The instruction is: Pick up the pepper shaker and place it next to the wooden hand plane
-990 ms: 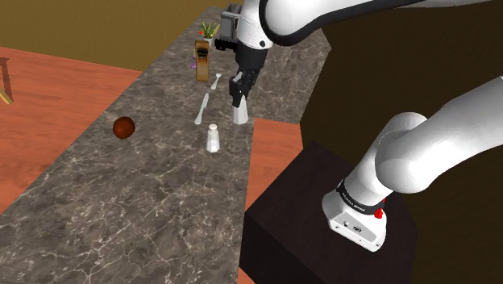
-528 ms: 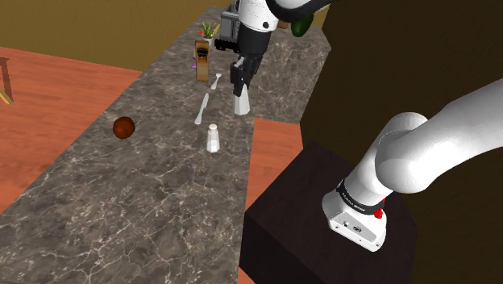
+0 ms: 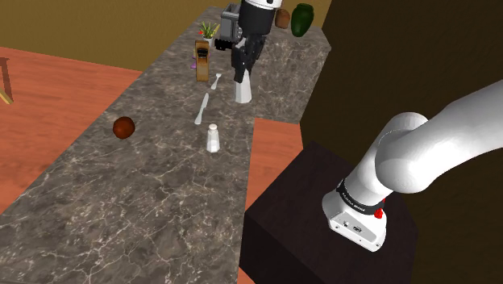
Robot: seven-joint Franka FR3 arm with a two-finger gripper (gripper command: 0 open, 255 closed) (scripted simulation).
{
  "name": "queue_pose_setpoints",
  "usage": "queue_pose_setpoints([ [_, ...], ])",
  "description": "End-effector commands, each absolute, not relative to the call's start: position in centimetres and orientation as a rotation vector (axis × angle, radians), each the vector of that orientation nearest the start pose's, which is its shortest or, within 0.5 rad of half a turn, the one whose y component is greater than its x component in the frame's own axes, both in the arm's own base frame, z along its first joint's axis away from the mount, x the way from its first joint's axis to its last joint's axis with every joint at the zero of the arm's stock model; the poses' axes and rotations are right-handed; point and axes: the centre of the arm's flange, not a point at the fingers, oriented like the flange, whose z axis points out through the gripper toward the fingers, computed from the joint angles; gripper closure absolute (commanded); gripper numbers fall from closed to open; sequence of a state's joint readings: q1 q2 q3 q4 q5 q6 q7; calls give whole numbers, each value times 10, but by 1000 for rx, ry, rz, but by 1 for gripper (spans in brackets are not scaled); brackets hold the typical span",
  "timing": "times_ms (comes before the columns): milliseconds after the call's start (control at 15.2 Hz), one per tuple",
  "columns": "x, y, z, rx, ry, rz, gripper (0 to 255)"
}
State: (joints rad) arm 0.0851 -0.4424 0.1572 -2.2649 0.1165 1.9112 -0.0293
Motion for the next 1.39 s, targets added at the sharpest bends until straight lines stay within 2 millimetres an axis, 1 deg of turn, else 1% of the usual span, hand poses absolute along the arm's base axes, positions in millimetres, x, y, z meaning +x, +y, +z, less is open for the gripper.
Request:
queue_pose_setpoints([
  [0,414,118,547,-3067,-347,-123,255],
  [264,414,118,568,-3067,-347,-123,255],
  [330,414,118,569,-3067,-347,-123,255],
  [1320,572,-1,569,-3067,-347,-123,255],
])
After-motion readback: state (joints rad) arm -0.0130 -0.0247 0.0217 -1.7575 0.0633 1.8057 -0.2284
